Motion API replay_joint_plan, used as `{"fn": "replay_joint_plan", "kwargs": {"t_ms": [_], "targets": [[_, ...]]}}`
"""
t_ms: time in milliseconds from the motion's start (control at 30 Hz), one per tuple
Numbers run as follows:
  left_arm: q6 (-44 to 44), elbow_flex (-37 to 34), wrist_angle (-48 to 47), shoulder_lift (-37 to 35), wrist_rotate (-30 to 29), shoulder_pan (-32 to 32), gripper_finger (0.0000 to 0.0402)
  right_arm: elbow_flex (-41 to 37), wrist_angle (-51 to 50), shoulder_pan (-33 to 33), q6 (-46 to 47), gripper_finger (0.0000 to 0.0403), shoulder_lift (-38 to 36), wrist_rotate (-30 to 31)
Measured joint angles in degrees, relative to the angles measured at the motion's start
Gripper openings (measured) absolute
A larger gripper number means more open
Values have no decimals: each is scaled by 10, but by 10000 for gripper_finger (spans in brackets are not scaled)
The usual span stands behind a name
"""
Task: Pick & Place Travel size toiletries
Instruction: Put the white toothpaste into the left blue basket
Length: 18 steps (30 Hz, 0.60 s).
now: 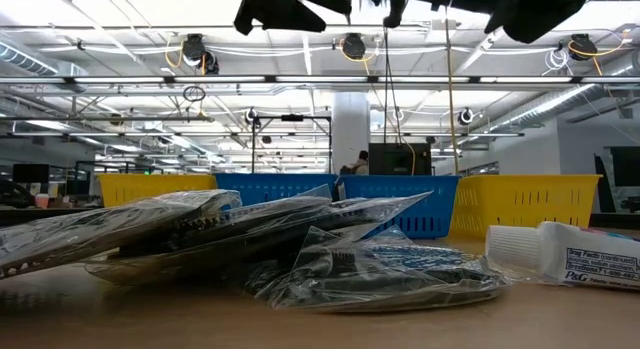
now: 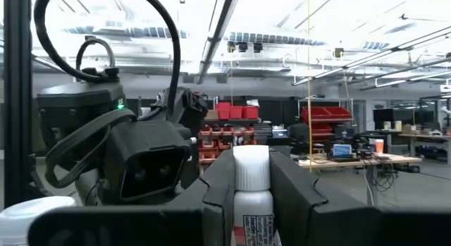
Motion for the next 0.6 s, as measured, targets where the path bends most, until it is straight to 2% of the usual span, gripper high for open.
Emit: {"fn": "replay_joint_plan", "kwargs": {"t_ms": [167,300,600], "targets": [[-14,0,0,0,2,9,157,0,0,2,0,55,0,2],[-16,0,9,0,8,11,126,0,2,2,1,55,0,2],[33,0,106,59,24,17,108,0,1,3,2,55,0,0]]}}
